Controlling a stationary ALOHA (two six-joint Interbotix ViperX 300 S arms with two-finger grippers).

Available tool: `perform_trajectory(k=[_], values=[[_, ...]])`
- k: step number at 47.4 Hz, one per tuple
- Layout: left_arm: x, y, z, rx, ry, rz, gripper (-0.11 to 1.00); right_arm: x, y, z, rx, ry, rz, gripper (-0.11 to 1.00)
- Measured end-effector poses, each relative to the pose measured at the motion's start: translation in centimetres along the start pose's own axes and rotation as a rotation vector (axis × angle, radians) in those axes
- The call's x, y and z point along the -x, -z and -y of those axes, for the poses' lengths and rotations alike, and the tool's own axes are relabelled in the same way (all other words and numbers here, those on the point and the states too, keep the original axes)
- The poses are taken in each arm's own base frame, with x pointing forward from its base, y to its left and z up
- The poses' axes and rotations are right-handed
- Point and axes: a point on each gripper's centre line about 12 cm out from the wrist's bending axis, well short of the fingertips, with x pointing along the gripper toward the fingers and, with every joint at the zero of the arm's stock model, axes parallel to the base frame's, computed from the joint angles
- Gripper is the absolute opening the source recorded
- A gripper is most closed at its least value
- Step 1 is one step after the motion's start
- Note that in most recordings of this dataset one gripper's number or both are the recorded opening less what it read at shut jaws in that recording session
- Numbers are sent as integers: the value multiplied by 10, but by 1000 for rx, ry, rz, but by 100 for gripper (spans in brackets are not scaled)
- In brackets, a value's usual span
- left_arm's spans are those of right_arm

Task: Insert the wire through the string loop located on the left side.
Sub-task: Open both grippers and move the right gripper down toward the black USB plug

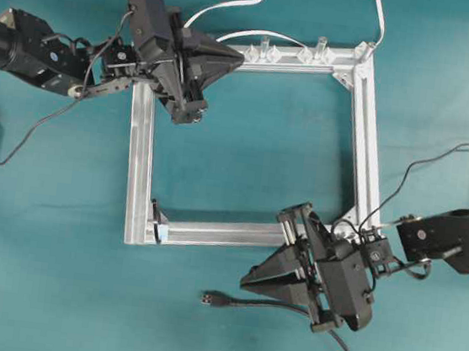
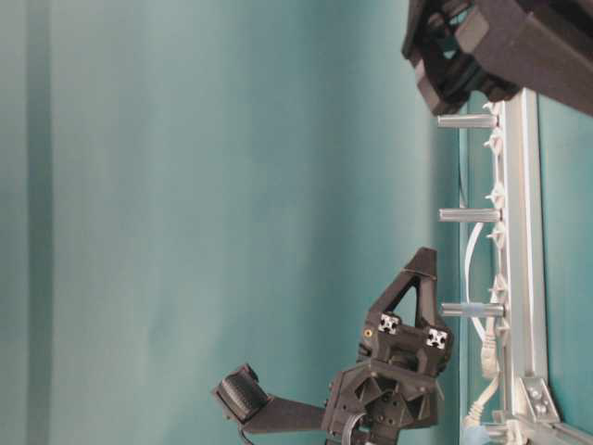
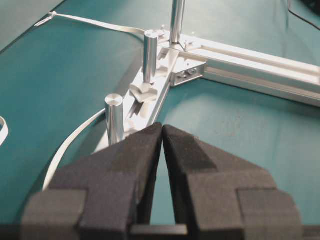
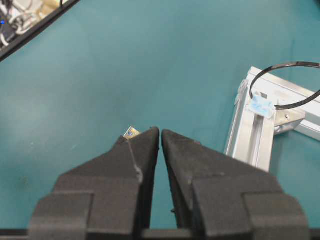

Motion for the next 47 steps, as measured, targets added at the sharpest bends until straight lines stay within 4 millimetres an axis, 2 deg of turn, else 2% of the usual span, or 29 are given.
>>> perform_trajectory(k=[2, 5, 7, 13, 21, 29, 32, 39, 45, 47], values=[[0, 0, 2, -2, 6, -13, 13, 0, 0, 1, -4, 3, 0, 18], [2, 5, 8, -20, 32, -70, 1, 0, 1, 3, -17, 15, -9, 5], [3, 7, 14, -32, 51, -109, 0, 0, 2, 4, -27, 25, -16, 0], [8, 5, 22, -43, 74, -159, 0, 0, 3, 7, -37, 39, -22, 0], [13, -6, 25, -46, 83, -140, 0, -1, 2, 6, -42, 39, -23, 0], [14, -8, 26, -46, 86, -137, 1, -4, 1, 5, -65, 53, -38, 0], [14, -7, 27, -47, 89, -139, 5, -5, 0, 4, -75, 57, -41, 0], [14, -7, 31, -50, 99, -141, 27, -6, -1, 3, -85, 61, -42, 0], [15, -7, 32, -51, 102, -142, 27, -7, -1, 4, -96, 70, -56, 1], [15, -7, 32, -53, 102, -142, 27, -8, -1, 5, -102, 74, -62, 6]])
